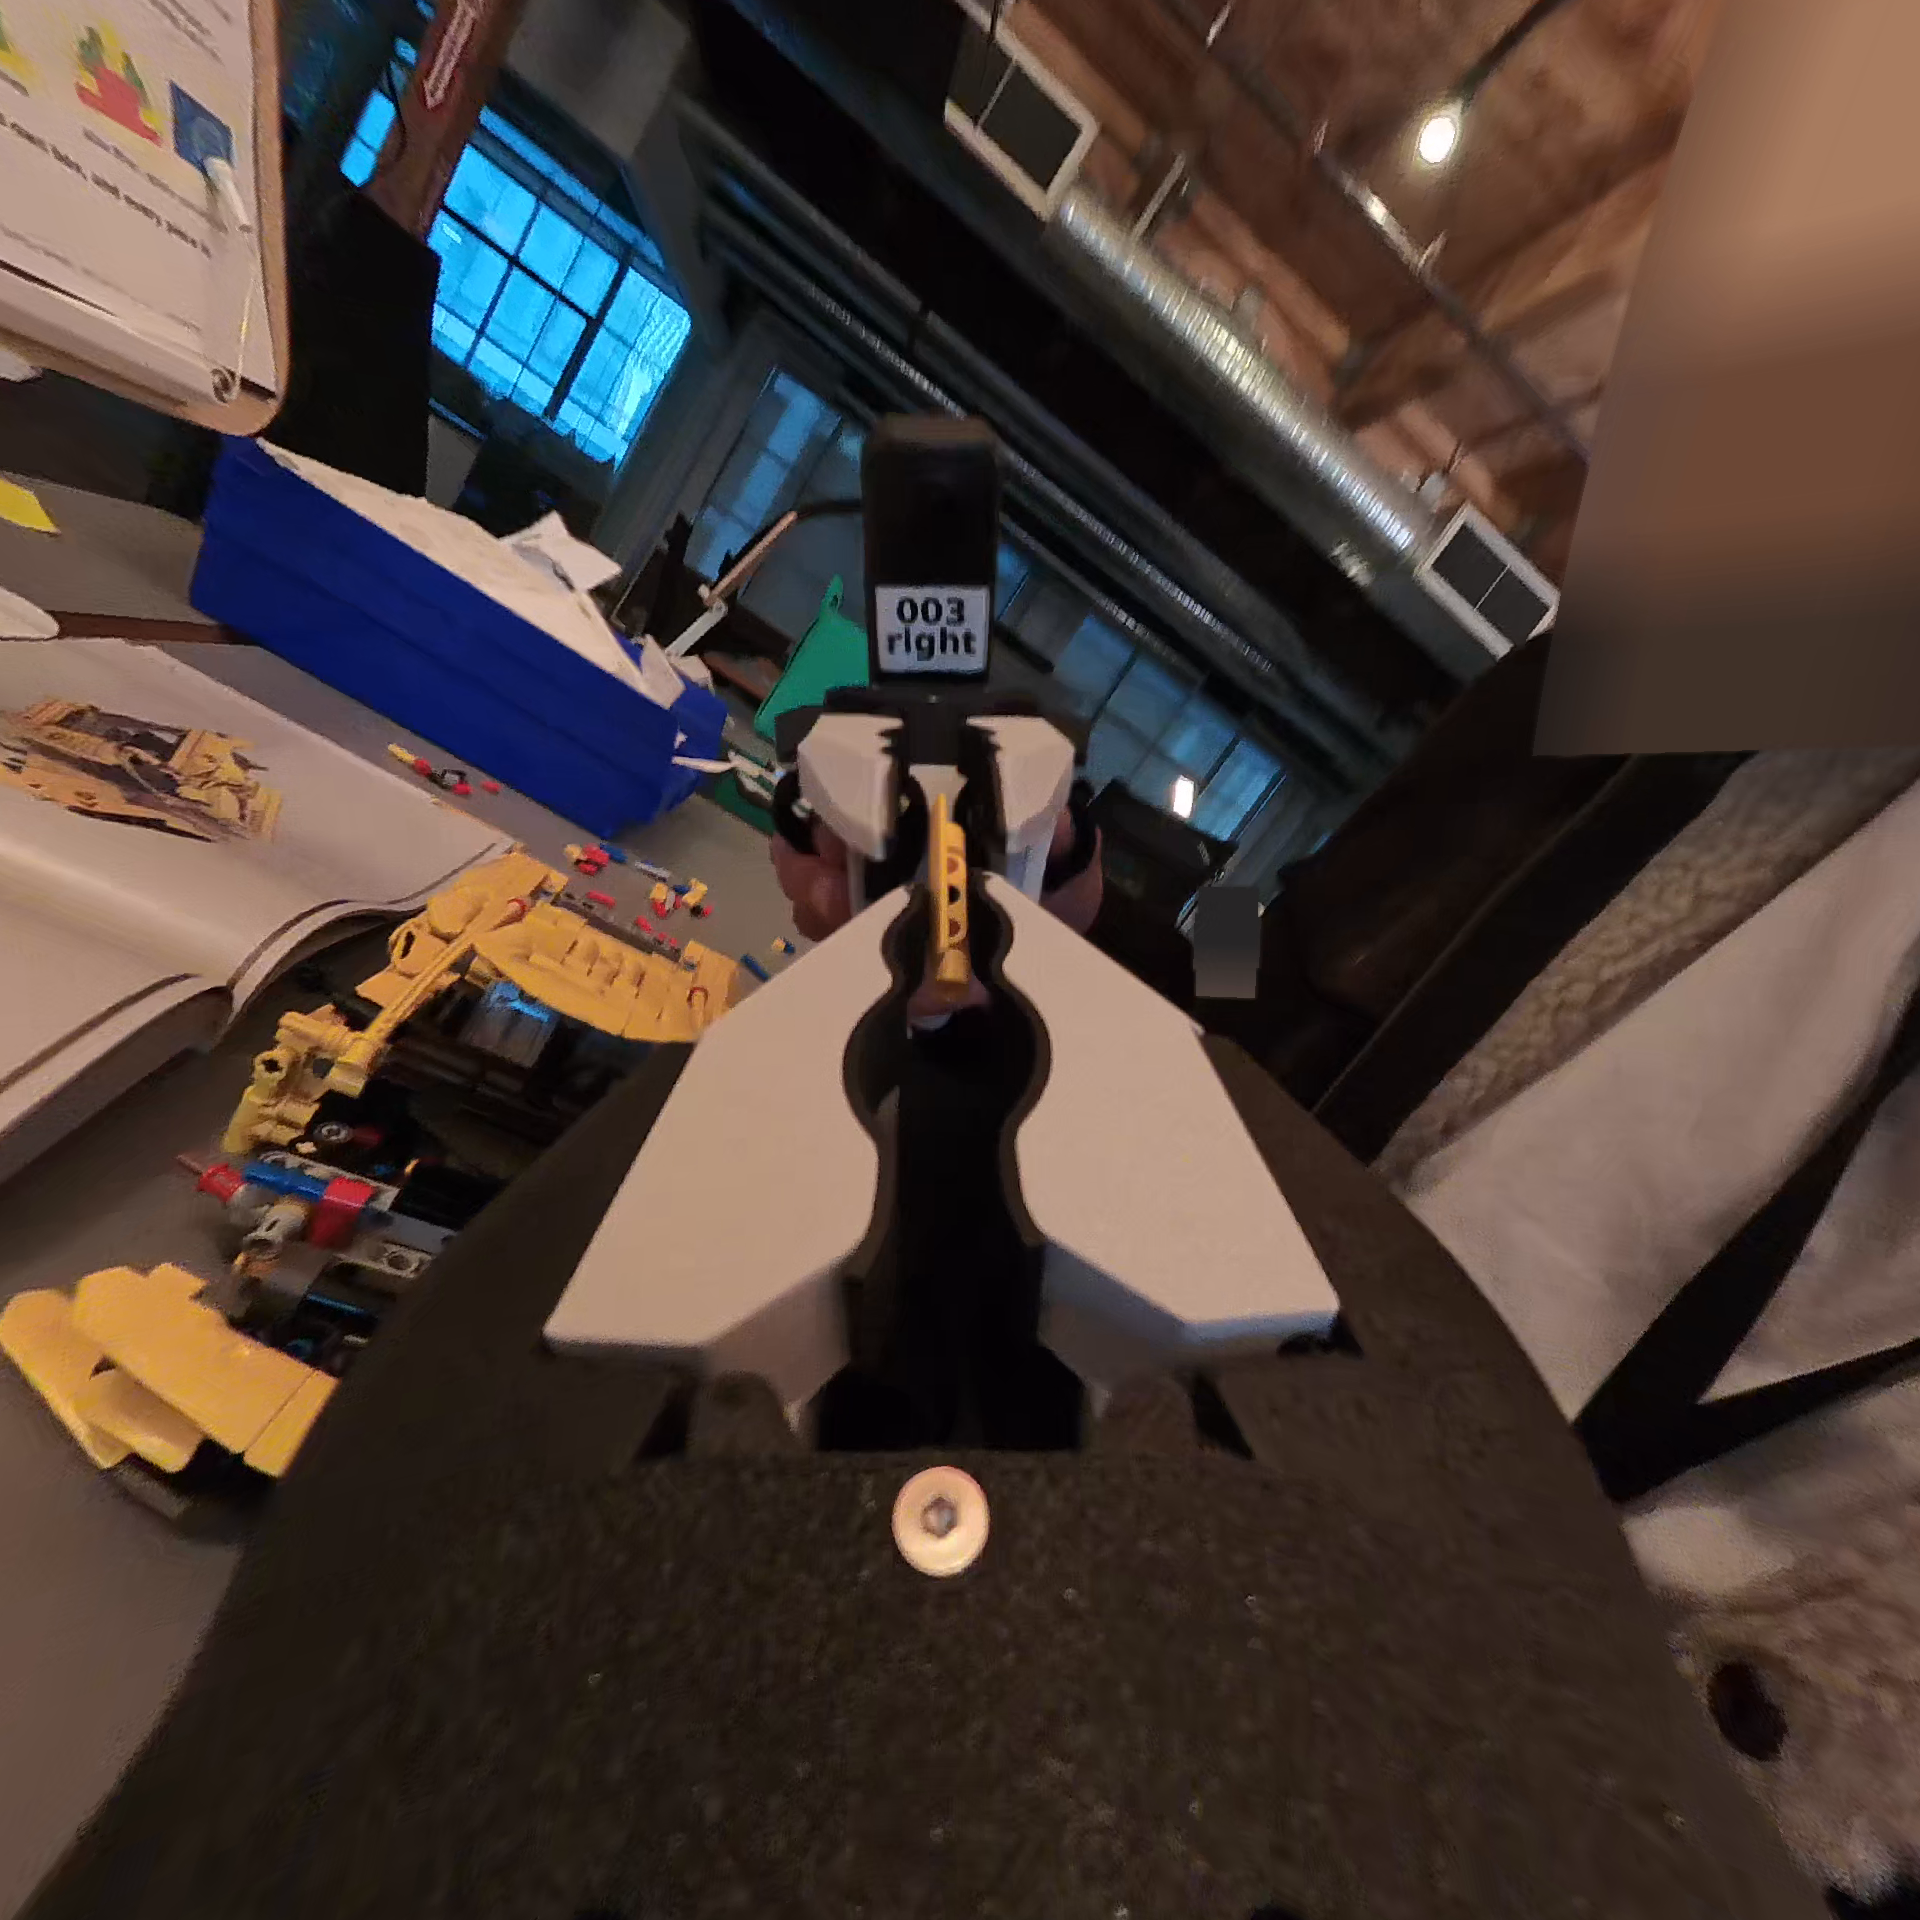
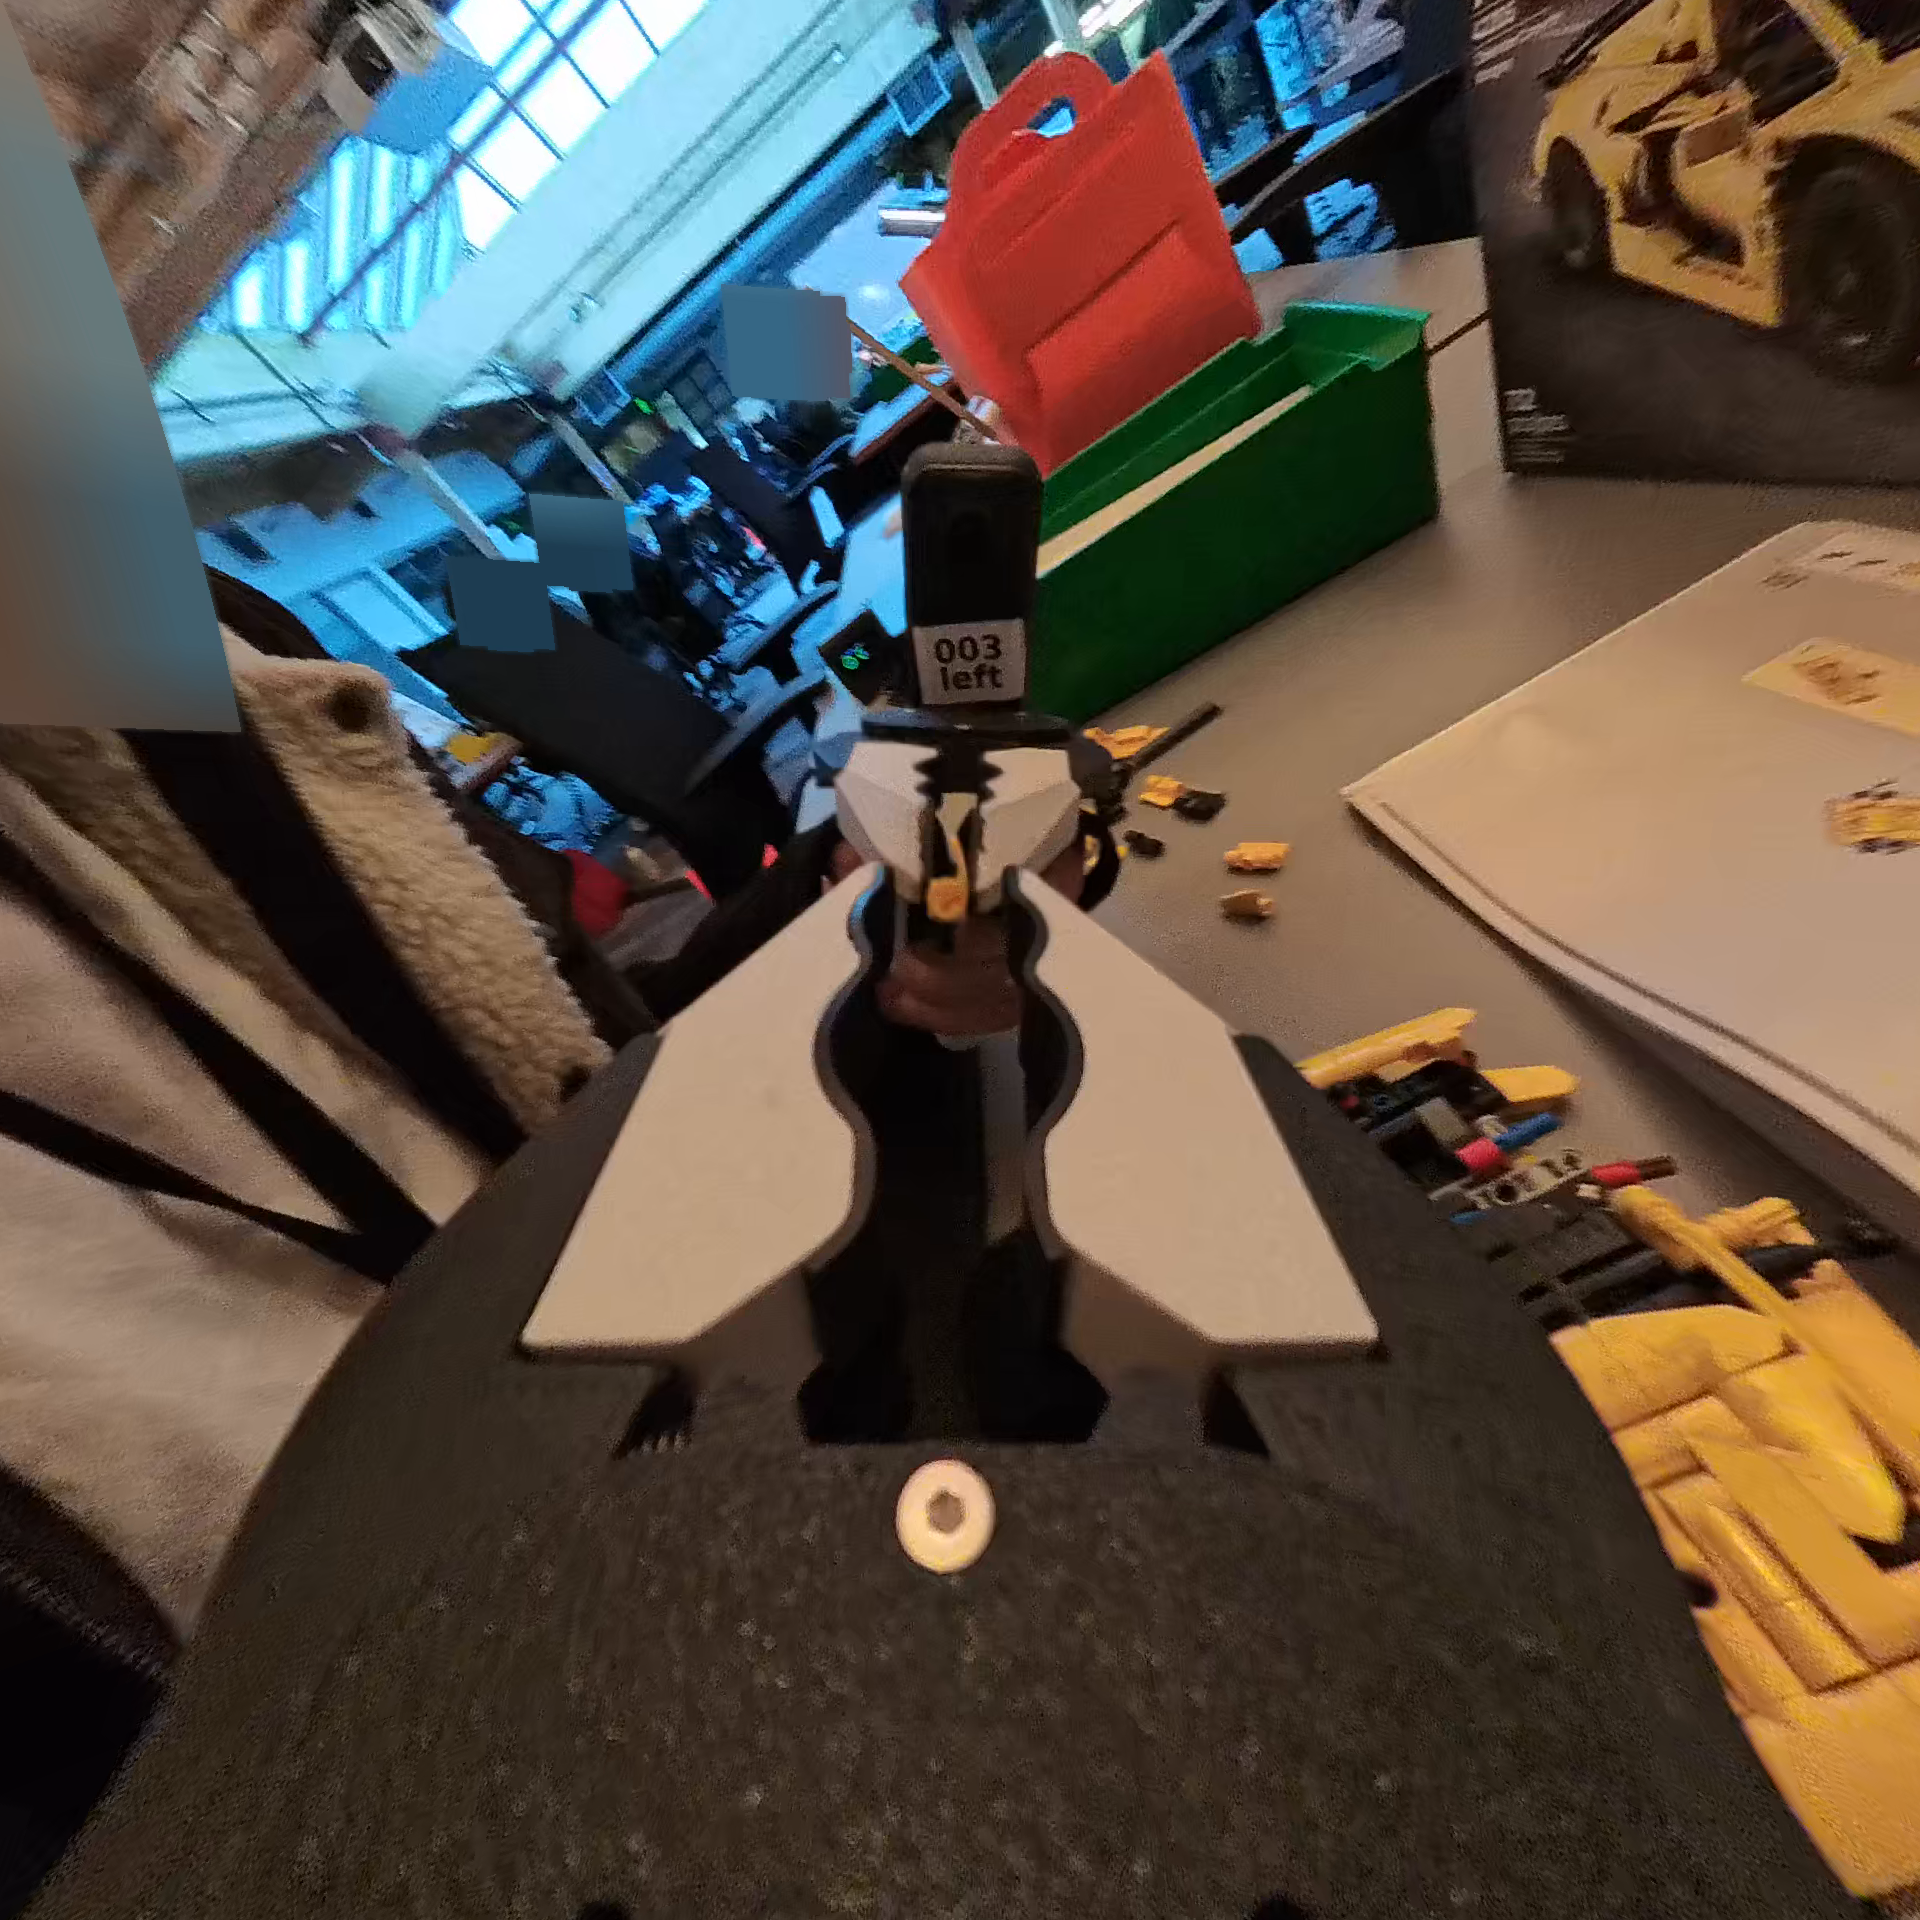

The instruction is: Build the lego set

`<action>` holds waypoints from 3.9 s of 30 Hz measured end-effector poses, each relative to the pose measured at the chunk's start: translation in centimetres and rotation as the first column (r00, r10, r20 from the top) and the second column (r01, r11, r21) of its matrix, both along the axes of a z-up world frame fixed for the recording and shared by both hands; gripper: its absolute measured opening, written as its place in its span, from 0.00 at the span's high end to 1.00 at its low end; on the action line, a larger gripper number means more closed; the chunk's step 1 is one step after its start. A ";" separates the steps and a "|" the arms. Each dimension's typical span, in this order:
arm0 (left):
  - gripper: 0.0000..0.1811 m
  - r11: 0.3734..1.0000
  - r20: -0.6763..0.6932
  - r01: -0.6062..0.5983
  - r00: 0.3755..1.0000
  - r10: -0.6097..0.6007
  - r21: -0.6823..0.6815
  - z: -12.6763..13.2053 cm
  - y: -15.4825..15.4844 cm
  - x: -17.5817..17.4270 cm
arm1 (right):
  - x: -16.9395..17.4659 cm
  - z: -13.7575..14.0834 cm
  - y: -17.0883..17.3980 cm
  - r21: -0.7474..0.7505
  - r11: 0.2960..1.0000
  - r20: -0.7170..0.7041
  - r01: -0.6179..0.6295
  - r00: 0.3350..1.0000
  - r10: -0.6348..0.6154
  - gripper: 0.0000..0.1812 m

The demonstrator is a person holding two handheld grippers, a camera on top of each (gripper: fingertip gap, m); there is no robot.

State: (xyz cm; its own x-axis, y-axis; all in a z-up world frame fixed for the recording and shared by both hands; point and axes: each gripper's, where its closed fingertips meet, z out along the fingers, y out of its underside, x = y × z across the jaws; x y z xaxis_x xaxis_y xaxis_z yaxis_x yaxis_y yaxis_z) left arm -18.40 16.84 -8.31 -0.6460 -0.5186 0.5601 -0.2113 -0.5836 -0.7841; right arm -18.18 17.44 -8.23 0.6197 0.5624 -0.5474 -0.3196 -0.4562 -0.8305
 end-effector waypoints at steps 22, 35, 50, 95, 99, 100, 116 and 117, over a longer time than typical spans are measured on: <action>0.96 0.994 -0.006 -0.080 0.997 0.080 -0.077 0.1 1.7 0.6 | 0.6 0.1 2.1 0.088 0.984 -0.135 0.152 0.981 -0.140 0.88; 0.96 0.852 -0.075 0.302 0.927 -0.367 -0.428 -1.0 -1.3 -0.6 | -0.7 -1.5 -0.7 0.330 0.931 0.652 -0.153 0.751 -0.108 0.81; 0.90 0.859 -0.116 0.243 0.938 -0.326 -0.451 -1.7 -0.7 0.3 | -0.9 -3.1 -0.5 0.299 0.943 0.724 -0.146 0.678 -0.125 0.92; 0.96 0.913 0.008 0.169 0.984 -0.179 -0.372 0.7 1.9 -1.0 | 7.1 -4.2 -7.5 0.074 0.984 0.626 0.161 0.761 -0.171 0.78; 0.96 0.905 0.030 0.187 0.981 -0.190 -0.381 1.0 1.8 -1.1 | 11.0 -9.9 -14.8 -0.215 0.943 0.722 0.256 0.691 -0.023 0.78; 0.96 0.896 0.049 0.186 0.982 -0.181 -0.404 1.4 2.2 -1.2 | 11.3 -11.0 -16.2 -0.257 0.927 0.734 0.274 0.679 0.003 0.79; 0.96 0.825 0.131 0.288 0.958 -0.257 -0.487 2.3 2.2 -1.9 | 8.4 -16.0 -17.0 -0.156 0.958 0.752 -0.242 0.599 0.274 0.86; 0.96 0.823 0.136 0.303 0.953 -0.271 -0.481 2.3 1.9 -2.0 | 8.5 -16.3 -17.1 -0.176 0.942 0.748 -0.284 0.584 0.316 0.85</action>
